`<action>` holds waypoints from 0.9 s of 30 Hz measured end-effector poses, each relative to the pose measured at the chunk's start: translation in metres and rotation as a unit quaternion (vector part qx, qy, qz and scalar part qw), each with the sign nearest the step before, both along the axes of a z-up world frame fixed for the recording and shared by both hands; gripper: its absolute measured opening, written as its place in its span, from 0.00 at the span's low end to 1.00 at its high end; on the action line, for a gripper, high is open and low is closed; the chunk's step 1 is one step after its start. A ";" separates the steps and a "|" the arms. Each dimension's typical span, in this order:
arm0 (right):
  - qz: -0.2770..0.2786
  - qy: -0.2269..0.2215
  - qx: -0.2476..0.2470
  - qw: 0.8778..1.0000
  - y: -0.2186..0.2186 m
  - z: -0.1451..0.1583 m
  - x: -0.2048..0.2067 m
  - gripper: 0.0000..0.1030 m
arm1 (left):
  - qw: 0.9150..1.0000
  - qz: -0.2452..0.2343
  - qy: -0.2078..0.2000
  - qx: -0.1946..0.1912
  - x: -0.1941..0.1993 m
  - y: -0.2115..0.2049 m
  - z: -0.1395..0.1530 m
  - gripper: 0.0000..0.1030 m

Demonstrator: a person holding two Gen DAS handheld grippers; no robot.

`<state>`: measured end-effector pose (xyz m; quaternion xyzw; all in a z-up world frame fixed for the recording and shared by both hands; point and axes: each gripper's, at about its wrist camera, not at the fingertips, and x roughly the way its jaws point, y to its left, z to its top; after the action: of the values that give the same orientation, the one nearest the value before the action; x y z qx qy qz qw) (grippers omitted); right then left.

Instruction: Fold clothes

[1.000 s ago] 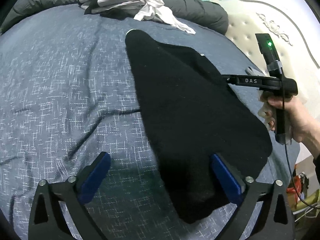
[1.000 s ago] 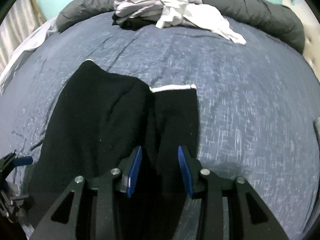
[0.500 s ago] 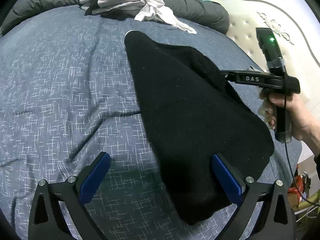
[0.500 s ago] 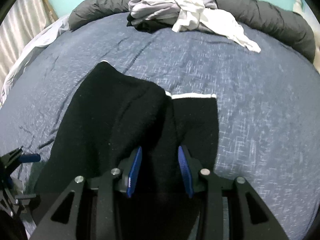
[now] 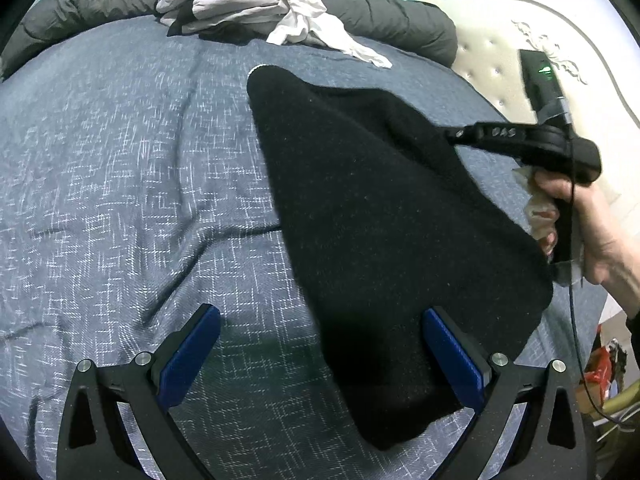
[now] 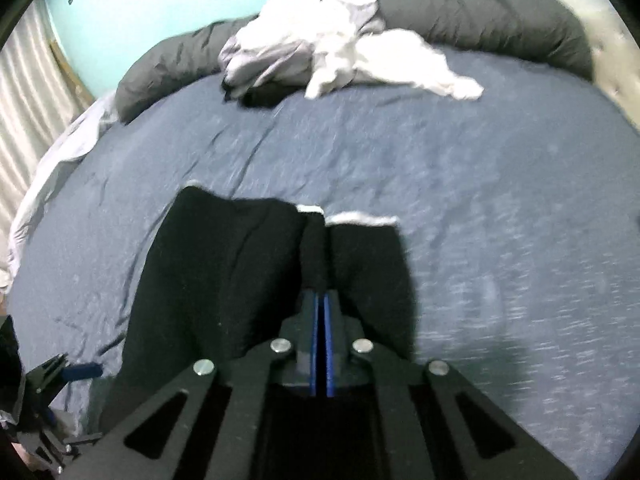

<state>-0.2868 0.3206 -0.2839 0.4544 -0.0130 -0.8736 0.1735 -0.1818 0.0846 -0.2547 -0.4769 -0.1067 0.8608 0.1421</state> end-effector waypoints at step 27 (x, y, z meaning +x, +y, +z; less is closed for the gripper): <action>0.025 -0.022 0.020 0.999 -0.015 0.025 0.024 0.07 | 1.000 -0.004 0.002 -0.016 0.000 0.004 0.002 1.00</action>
<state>-0.2628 0.3053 -0.2592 0.4775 0.0120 -0.8587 0.1857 -0.1817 0.0884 -0.2523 -0.4778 -0.0910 0.8627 0.1386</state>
